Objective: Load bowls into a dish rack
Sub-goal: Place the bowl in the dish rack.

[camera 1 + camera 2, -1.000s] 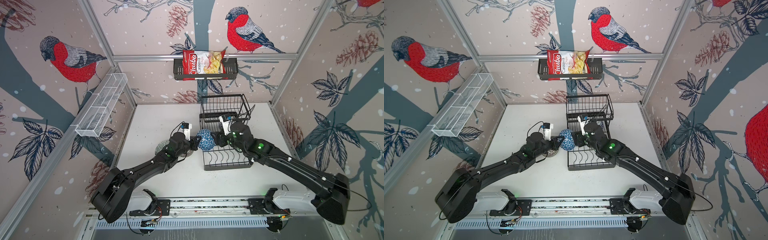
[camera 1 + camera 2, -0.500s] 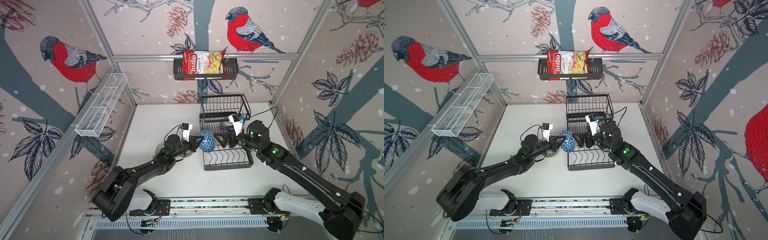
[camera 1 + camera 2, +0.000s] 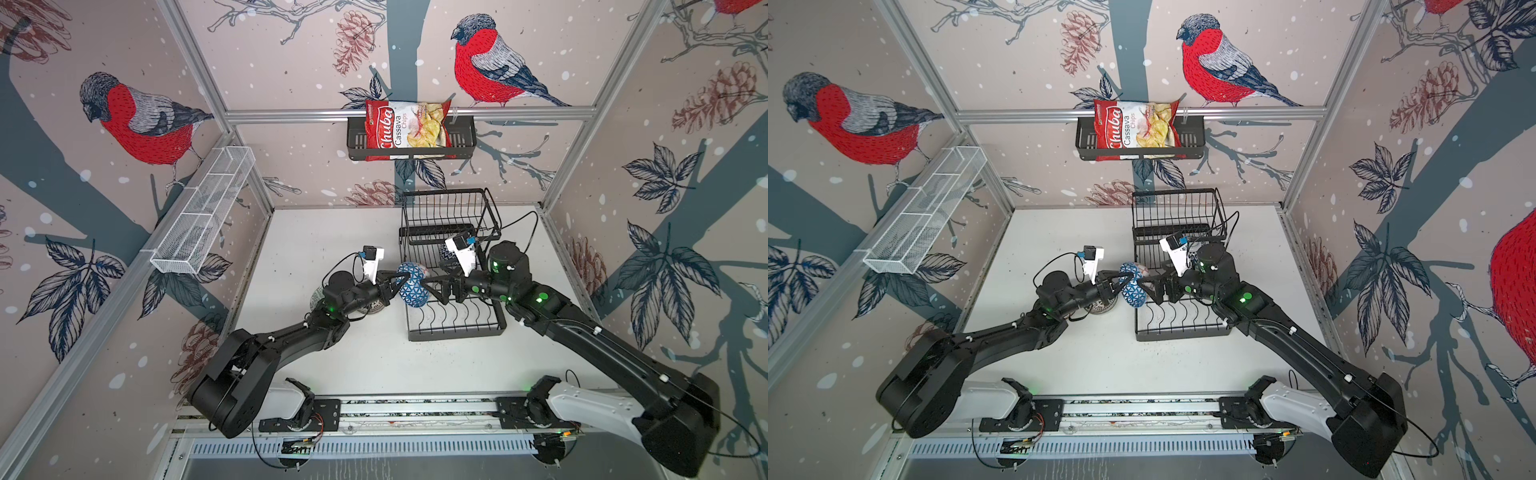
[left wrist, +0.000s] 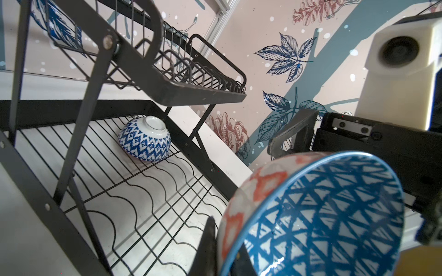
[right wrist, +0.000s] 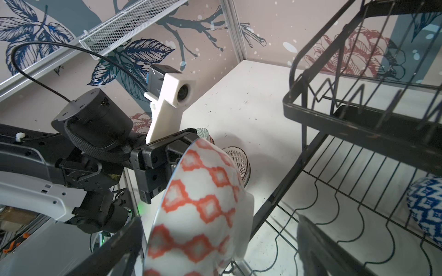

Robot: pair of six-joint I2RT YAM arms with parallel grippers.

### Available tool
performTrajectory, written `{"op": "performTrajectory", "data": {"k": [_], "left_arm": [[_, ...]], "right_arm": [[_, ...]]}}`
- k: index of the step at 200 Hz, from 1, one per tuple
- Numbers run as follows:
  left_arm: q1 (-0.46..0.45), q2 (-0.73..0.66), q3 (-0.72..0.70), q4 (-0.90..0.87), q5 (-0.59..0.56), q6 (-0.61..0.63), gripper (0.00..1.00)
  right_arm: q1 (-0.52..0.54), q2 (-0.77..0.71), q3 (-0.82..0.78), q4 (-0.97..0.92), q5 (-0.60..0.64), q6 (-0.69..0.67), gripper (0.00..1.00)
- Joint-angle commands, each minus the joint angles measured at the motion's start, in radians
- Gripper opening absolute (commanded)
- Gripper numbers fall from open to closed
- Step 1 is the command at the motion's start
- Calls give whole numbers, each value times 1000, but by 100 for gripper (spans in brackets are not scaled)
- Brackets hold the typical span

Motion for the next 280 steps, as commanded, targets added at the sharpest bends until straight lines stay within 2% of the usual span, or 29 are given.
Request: {"op": "performTrajectory", "data": {"k": [1,116,227,280], "left_arm": [[2,1,-2,139,40,-20,0],[13,16,-1,218,53,-59,0],[14,34,4,226,62,-78,0],[14,35,4,228,57,-79,0]], "right_arm": [[0,7,-6,33,-44,-8,100],[0,53,-21,86,-178,4,100],[0,60,-26,138,-214,22,85],[-1,74,-22,133,-229,26,83]]}}
